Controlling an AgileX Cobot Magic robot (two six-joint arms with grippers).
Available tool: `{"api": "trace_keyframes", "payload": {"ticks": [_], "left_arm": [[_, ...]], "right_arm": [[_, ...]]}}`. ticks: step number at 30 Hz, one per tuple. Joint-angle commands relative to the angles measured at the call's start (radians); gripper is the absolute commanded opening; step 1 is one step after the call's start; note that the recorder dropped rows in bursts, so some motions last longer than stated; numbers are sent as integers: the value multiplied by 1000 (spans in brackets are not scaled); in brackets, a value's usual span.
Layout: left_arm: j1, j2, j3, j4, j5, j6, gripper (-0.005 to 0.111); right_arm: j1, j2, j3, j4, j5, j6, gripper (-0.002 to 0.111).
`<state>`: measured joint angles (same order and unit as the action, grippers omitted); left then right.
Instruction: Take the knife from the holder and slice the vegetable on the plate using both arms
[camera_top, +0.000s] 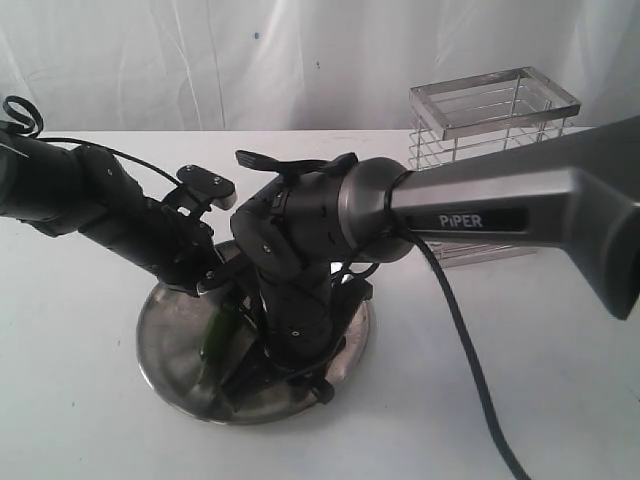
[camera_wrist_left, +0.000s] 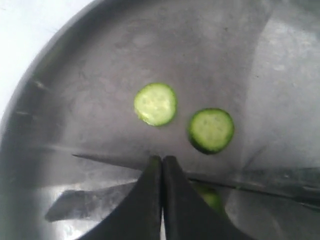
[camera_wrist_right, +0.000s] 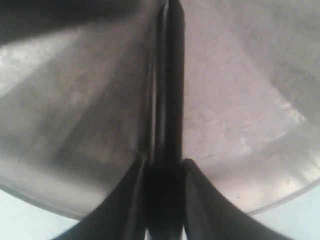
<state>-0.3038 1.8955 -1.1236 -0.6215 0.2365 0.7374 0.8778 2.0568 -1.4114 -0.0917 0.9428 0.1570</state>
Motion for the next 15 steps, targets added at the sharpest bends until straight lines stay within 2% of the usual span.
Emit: {"api": "trace_keyframes", "payload": {"ticks": [1,9,15], "left_arm": [[-18,-62,15,-6,73,-6,0],[-18,-166,15,-6,78,-8,1],[-6,-229,15,-6,45,-31,20]], "right_arm": [[-2,-8,-12,-27,-27,-4,0],[-2,-74,-12,-130,-21,75,0],[-15,-67,-12,-135,12,75,0]]}}
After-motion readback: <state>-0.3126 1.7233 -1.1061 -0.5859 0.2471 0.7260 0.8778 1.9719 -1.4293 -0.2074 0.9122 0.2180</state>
